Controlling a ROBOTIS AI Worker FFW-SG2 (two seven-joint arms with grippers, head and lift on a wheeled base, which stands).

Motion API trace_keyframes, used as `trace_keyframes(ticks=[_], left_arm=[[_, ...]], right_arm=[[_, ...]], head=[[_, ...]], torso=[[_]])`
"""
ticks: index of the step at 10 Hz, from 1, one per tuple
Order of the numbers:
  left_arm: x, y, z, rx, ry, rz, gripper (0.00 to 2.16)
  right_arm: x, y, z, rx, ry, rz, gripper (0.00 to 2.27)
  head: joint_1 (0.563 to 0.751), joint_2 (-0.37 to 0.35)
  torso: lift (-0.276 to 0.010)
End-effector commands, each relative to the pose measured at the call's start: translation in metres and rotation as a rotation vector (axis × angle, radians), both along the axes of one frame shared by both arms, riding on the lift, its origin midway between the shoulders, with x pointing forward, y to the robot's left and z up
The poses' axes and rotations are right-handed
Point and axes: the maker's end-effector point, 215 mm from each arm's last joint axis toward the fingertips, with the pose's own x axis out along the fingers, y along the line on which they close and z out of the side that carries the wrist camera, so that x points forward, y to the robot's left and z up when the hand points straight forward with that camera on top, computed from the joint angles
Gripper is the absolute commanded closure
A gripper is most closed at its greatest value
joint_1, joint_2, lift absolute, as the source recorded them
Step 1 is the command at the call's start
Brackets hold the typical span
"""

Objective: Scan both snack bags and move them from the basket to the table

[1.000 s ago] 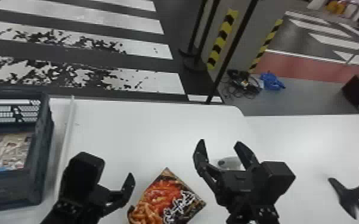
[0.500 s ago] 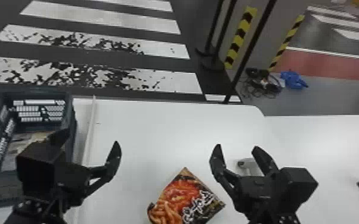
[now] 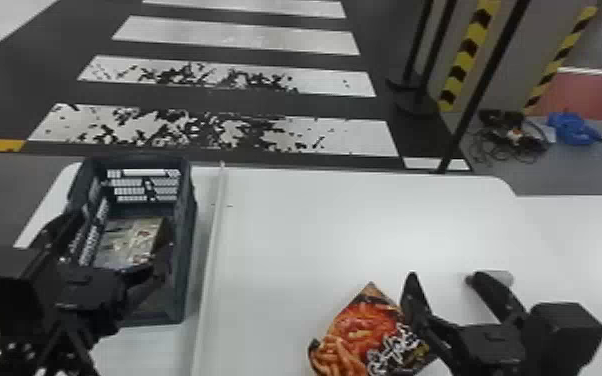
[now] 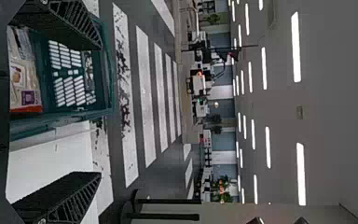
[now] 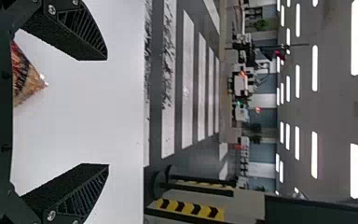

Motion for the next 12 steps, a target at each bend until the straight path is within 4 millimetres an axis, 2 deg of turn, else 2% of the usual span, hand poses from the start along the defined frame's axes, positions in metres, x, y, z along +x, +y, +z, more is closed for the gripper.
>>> trace_keyframes(ticks=[1, 2, 3, 6, 8, 9, 12], left_arm=[[-0.012, 0.029, -0.001, 0.02, 0.015, 0.041, 0.03], [-0.018, 0.048, 0.0, 0.025, 0.022, 0.068, 0.03], [-0.024, 0.067, 0.003, 0.033, 0.022, 0.095, 0.03], [-0.037, 0.097, 0.004, 0.059, 0.035, 0.134, 0.03], [-0.04, 0.102, 0.004, 0.058, 0.036, 0.137, 0.03], [-0.04, 0.103, 0.004, 0.047, 0.039, 0.131, 0.03], [-0.038, 0.099, 0.002, 0.025, 0.043, 0.116, 0.03]], right_arm=[[-0.015, 0.008, -0.033, 0.01, 0.13, 0.062, 0.11], [-0.025, 0.016, -0.052, 0.02, 0.2, 0.092, 0.11], [-0.034, 0.028, -0.062, 0.033, 0.241, 0.149, 0.11], [-0.061, 0.06, -0.088, 0.034, 0.344, 0.227, 0.11], [-0.089, 0.083, -0.116, -0.01, 0.459, 0.279, 0.11], [-0.097, 0.09, -0.123, -0.071, 0.479, 0.302, 0.11], [-0.107, 0.096, -0.126, -0.327, 0.443, 0.318, 0.11]], head=[[0.695, -0.037], [0.695, 0.01], [0.695, 0.031], [0.695, 0.161], [0.695, 0.217], [0.695, 0.254], [0.695, 0.295]], torso=[[-0.098], [-0.098], [-0.098], [-0.098], [-0.098], [-0.098], [-0.098]])
